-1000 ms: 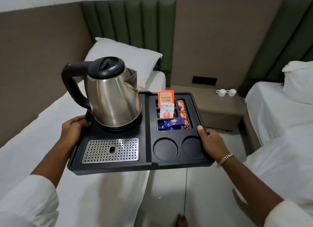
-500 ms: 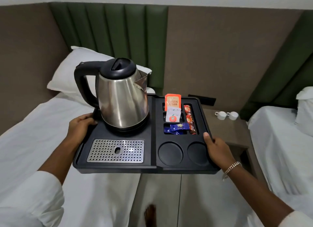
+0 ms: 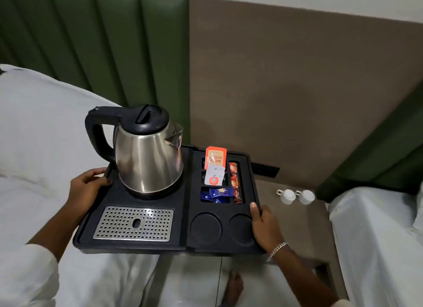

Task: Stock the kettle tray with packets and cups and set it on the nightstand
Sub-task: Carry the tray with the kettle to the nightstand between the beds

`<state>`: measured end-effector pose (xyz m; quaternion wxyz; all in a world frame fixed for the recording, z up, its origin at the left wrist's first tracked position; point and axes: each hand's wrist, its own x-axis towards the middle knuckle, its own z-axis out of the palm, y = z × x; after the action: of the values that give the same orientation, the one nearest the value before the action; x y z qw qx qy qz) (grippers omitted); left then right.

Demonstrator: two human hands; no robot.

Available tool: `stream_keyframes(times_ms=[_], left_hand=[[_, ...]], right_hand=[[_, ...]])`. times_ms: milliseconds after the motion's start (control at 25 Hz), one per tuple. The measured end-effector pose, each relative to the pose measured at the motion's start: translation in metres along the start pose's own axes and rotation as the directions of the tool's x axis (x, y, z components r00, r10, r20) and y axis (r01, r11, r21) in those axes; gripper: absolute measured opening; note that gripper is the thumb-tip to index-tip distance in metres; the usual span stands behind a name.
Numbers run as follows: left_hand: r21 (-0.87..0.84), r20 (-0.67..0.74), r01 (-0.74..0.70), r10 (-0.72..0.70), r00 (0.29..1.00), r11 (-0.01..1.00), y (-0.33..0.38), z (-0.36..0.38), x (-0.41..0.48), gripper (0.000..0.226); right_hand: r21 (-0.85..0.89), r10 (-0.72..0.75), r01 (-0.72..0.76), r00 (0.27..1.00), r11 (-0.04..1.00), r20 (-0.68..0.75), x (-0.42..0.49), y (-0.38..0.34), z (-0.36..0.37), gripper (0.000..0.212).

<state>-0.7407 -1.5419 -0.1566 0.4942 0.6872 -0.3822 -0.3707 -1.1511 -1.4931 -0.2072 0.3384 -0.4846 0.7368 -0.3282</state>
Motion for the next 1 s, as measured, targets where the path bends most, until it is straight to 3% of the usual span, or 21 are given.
stream_keyframes(times_ms=[160,400,520,640,1000], left_hand=[[0.030,-0.022,-0.005,0.006,1.000,1.000,-0.046,0.095,0.081,0.028],[0.056,0.091,0.038,-0.043,0.995,0.998,-0.118,0.209,0.142,0.027],[0.079,0.123,0.099,-0.108,0.986,0.992,-0.160,0.259,0.167,0.032],[0.088,0.126,0.151,-0.161,0.979,0.985,-0.205,0.290,0.177,0.019],[0.181,0.111,0.093,-0.114,0.987,0.979,-0.320,0.391,0.199,0.019]], right_hand=[[-0.038,0.034,-0.033,0.998,0.999,0.047,0.127,0.047,0.012,0.029],[-0.125,0.146,-0.144,0.989,0.982,0.005,0.226,0.126,0.008,0.027],[-0.154,0.209,-0.208,0.978,0.966,-0.009,0.246,0.171,0.019,0.027],[-0.145,0.253,-0.250,0.967,0.957,0.002,0.259,0.213,0.033,0.030],[-0.194,0.260,-0.276,0.960,0.941,-0.105,0.301,0.345,0.072,0.026]])
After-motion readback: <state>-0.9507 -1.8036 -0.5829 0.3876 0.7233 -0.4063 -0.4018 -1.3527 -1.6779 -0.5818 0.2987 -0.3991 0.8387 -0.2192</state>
